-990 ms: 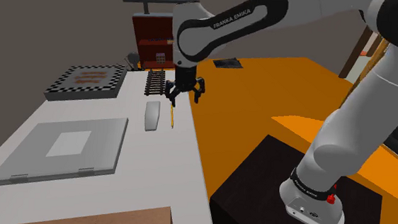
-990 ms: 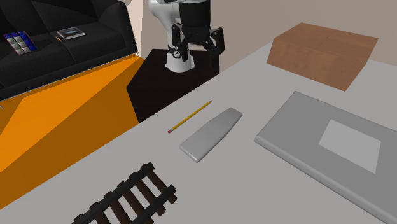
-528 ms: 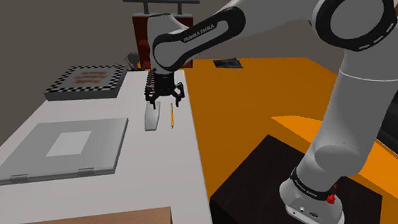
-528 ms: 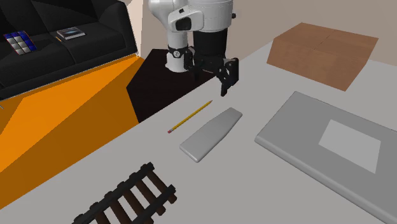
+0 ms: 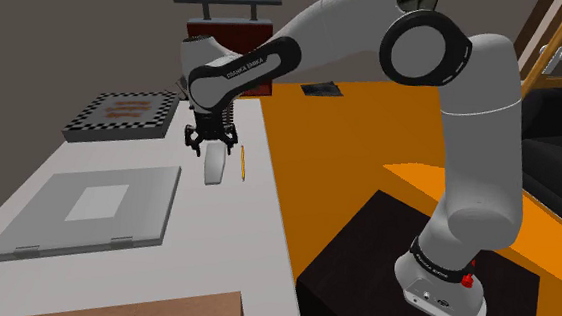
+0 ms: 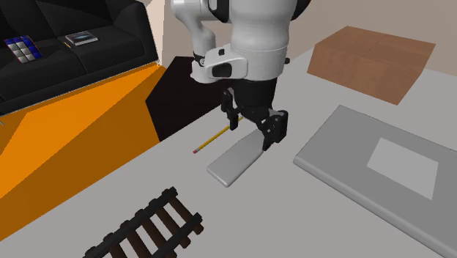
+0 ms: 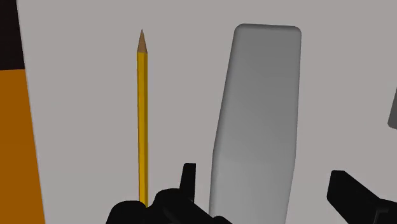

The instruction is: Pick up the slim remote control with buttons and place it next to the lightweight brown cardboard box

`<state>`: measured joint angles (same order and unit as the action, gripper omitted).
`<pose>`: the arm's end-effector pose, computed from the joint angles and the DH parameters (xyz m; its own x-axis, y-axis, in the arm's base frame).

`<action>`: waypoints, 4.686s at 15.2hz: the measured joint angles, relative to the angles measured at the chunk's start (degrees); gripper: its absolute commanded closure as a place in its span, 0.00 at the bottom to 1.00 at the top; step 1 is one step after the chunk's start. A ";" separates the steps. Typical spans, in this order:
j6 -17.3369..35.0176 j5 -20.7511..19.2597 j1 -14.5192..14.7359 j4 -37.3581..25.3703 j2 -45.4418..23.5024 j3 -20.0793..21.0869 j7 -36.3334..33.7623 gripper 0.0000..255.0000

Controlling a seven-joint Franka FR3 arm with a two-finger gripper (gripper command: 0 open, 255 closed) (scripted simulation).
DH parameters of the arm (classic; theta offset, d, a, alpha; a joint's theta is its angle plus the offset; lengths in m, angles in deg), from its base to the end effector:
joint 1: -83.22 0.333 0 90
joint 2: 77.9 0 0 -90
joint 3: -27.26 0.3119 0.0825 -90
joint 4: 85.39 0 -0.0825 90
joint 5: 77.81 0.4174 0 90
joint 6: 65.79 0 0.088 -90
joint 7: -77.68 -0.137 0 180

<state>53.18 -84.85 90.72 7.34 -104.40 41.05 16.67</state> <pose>0.6659 0.2330 0.3139 0.7905 -0.6124 0.0062 -0.6123 -0.7906 -0.0081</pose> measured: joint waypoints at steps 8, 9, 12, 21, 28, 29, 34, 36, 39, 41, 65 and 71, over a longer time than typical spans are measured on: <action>3.82 -0.80 0.31 1.15 -2.71 -0.48 -0.71 0.00; 3.85 -0.81 0.33 1.12 -2.77 -0.48 -0.73 0.00; 3.88 -0.83 0.34 1.10 -2.81 -0.48 -0.75 0.00; 3.88 -0.82 0.34 1.10 -2.80 -0.48 -0.75 1.00; 2.09 -0.52 0.27 0.33 -1.77 -0.31 -0.58 1.00; 1.47 -0.44 0.26 -0.02 -1.50 -0.26 -0.54 1.00; -1.71 0.04 0.13 -1.71 0.04 -0.02 -0.20 1.00; -2.98 0.17 0.12 -2.62 0.43 0.04 -0.08 1.00; -4.93 0.42 0.11 -3.78 1.23 0.17 0.03 1.00; -6.40 0.50 0.15 -5.08 1.42 0.22 0.12 1.00; -14.14 3.81 1.18 1.35 15.89 2.49 -2.47 1.00; -10.65 7.05 2.65 15.59 27.13 4.42 -5.32 1.00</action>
<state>42.53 -77.80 93.38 22.93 -77.26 45.46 11.35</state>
